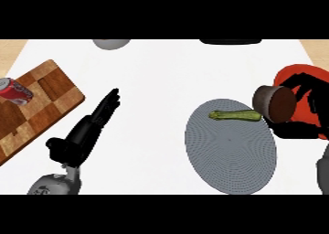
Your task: Pick the cupcake from the placemat and place it in the bowl
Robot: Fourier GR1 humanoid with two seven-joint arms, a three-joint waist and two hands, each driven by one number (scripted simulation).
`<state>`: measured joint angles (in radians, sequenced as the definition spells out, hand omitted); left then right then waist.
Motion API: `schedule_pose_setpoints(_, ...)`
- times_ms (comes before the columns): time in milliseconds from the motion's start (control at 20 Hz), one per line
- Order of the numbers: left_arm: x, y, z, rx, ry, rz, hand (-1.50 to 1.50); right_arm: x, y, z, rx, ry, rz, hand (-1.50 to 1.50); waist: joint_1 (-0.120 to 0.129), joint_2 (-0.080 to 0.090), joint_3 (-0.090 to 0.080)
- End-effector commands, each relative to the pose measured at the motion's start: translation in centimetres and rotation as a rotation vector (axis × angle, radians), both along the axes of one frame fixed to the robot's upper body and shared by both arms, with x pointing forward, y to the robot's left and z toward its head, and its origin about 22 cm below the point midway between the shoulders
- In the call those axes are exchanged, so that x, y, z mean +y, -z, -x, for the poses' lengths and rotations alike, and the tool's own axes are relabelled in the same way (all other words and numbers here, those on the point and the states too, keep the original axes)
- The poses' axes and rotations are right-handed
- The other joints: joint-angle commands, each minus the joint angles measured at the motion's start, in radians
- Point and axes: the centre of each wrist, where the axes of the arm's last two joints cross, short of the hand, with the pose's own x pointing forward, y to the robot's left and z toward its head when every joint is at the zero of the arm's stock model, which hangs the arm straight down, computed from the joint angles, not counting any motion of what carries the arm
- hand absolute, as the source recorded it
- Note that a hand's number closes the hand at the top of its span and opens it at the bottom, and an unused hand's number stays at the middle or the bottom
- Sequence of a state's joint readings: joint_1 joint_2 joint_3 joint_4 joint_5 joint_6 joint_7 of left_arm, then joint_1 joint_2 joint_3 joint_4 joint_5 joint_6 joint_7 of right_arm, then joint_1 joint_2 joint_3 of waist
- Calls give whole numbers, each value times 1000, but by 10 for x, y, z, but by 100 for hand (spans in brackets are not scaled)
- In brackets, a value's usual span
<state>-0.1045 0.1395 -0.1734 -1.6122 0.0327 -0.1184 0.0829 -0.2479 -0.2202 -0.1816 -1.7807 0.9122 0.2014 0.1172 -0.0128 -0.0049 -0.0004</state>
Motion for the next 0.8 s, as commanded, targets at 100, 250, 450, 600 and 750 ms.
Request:
schedule_pose_setpoints(100,-3,-5,0,23,10,-5,0,-48,-28,-13,-7,132,-23,150,15,5,1)
schedule_pose_setpoints(250,1,-15,4,1,24,-4,0,-54,0,-18,-28,181,80,150,19,5,1)
schedule_pose_setpoints(450,0,-1,-7,4,28,-9,0,-81,-2,-49,-103,257,163,150,27,9,1)
schedule_pose_setpoints(600,-1,1,-3,5,42,-7,0,-99,11,-63,-139,288,169,150,29,9,1)
schedule_pose_setpoints(750,-20,4,-6,5,36,12,0,-126,7,-72,-79,295,194,150,25,9,1)
